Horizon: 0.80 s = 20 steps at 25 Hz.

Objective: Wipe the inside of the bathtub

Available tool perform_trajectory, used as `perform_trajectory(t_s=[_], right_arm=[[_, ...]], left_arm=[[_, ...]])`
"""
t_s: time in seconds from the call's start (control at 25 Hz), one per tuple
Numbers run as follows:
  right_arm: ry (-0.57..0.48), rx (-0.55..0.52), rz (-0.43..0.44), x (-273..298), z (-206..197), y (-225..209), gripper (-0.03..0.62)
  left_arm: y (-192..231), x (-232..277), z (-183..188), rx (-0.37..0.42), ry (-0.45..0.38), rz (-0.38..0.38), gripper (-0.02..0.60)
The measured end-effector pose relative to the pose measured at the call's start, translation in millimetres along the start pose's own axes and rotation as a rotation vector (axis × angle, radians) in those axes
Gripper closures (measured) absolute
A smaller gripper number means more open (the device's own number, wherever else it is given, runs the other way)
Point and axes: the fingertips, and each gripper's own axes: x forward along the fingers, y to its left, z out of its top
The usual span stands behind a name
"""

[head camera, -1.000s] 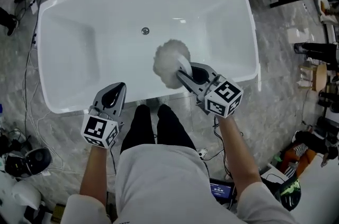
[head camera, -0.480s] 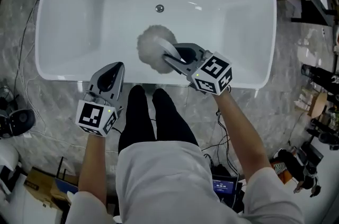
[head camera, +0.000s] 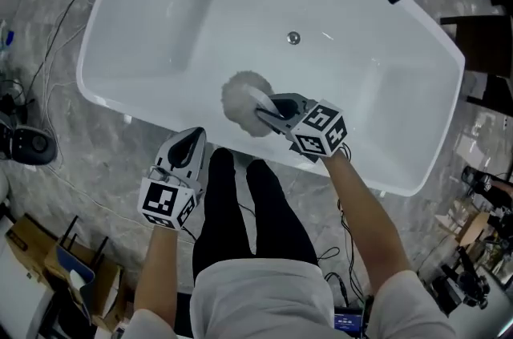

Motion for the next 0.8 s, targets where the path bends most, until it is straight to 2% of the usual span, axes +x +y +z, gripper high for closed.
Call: perform_trajectory(t_s=[0.36, 0.68, 0.8], right_arm=[[0.082, 0.194, 0.222, 115.7, -15.9, -15.4, 0.502], [0.249, 0.238, 0.437, 170.8, -29.4, -8.3, 0.502], [0.297, 0.228, 0.475, 187.4, -30.6, -11.5, 0.502]], left_arm=[[64.0, 7.0, -40.0, -0.030, 0.007, 0.059, 0.571], [93.6, 8.2, -60.6, -0.081, 0.005, 0.083, 0.571], [103.6, 9.7, -68.4, -0.088, 0.006, 0.097, 0.571]])
